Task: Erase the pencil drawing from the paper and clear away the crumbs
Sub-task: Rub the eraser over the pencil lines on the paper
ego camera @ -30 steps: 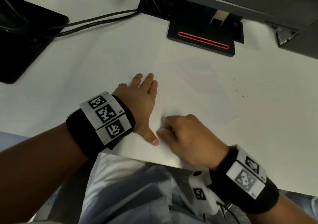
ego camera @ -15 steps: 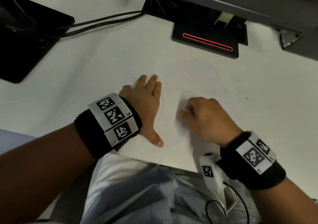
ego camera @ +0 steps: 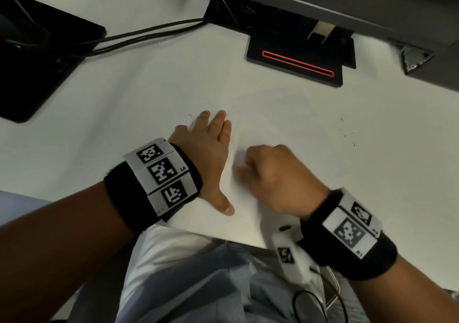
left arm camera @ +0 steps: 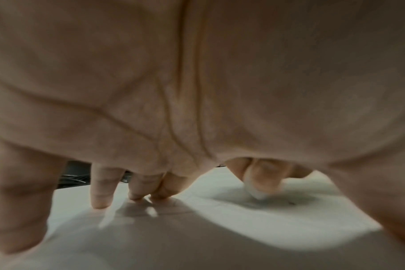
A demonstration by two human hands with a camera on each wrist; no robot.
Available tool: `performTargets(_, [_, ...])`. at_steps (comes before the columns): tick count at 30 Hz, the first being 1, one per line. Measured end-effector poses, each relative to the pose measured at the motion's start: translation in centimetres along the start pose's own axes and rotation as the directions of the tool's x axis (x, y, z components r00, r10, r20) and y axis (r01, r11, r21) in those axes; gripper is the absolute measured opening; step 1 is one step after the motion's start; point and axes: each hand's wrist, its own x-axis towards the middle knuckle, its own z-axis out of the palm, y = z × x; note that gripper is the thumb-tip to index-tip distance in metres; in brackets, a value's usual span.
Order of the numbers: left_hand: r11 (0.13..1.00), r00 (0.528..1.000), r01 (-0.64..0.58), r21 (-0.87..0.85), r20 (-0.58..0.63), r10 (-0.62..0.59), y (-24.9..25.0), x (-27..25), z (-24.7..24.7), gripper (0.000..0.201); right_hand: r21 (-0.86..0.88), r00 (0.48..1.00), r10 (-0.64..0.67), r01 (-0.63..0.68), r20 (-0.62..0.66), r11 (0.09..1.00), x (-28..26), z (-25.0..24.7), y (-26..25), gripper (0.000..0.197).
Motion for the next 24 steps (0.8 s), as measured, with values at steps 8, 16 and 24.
performTargets(8, [1.0, 1.0, -0.011, -0.009, -0.001, 0.011, -0.1, 0.0, 0.2, 0.159, -0.018, 0.971, 0.205, -0.209, -0.127, 0.978, 0.7, -2.1, 4.2, 0.028])
performTargets(16, [0.999, 0.999, -0.031, 0.044, -0.012, 0.031, -0.7, -0.1, 0.3, 0.162, 0.899, 0.893, -0.116, -0.424, 0.435, 0.109, -2.5, 0.6, 1.3, 0.016])
performTargets(24, [0.999, 0.999, -0.034, 0.041, 0.029, 0.033, -0.8, -0.2, 0.2, 0.164, 0.923, 0.925, 0.379, 0.171, -0.031, -0.344, -0.2, -3.7, 9.2, 0.04])
